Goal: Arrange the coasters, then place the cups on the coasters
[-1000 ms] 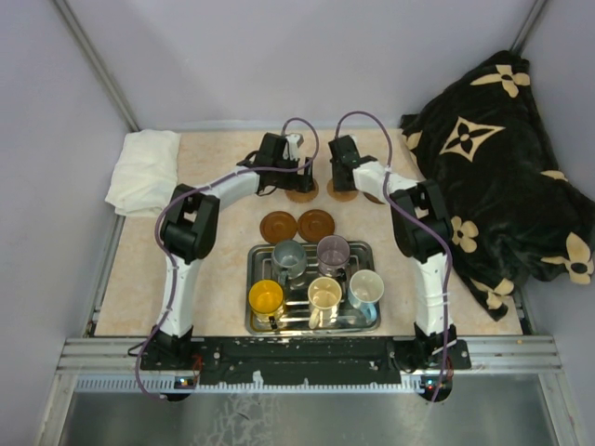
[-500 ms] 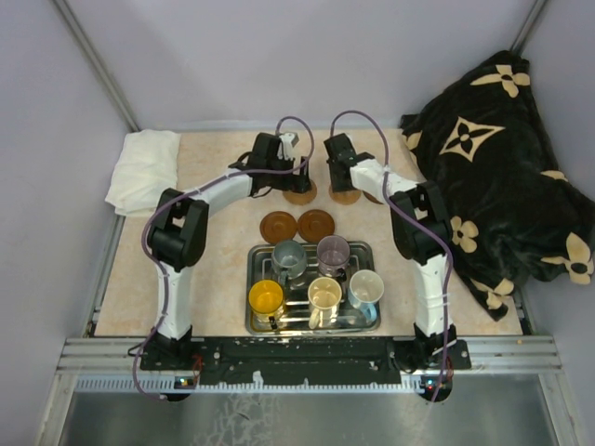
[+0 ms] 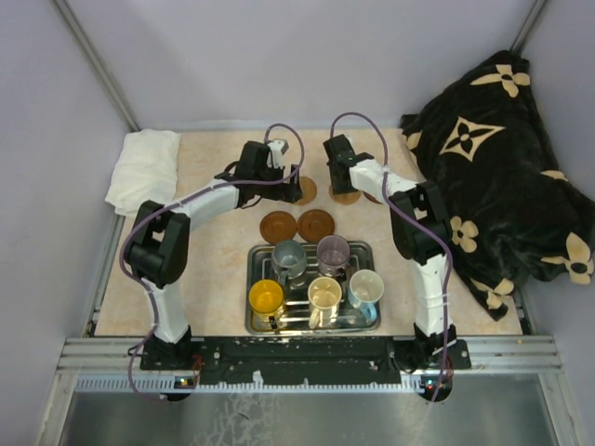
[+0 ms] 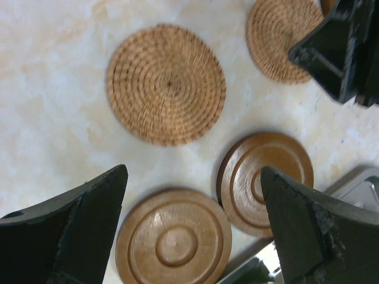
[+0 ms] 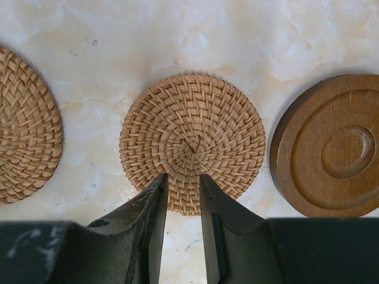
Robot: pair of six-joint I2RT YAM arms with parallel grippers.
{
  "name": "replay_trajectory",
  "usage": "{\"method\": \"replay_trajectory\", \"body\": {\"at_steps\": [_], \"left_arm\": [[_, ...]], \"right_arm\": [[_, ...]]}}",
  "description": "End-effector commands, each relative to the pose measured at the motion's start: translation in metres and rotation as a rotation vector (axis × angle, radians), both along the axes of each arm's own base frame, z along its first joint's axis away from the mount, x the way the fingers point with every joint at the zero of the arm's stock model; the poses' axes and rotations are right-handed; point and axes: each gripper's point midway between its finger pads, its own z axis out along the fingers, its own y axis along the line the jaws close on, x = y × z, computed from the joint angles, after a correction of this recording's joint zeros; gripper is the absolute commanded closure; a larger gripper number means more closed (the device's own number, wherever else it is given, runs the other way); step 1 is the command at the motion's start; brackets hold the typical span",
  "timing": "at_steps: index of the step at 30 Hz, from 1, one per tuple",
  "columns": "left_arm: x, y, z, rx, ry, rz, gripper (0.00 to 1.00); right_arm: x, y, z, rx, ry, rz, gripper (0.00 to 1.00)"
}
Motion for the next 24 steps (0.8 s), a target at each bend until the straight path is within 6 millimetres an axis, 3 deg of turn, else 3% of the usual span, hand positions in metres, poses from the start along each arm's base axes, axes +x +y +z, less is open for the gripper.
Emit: {"method": "replay_trajectory", "body": {"at_steps": [1, 13, 24], "left_arm": [[-0.014, 0.015, 0.007, 0.017, -0.008, 0.041, 0.0], [-0.048, 0.042, 0.001, 0.048, 0.03, 0.106, 0.0], [-0.062, 0.065, -0.011, 0.112, 0.053, 0.173, 0.0]], "right_arm": [[0.007, 0.006, 0.028, 0.033, -0.062, -0.001, 0.71], [0.012, 0.014, 0.008, 0.041, -0.022, 0.007, 0.71], [0.017, 0.02, -0.009, 0.048, 0.006, 0.012, 0.71]]}}
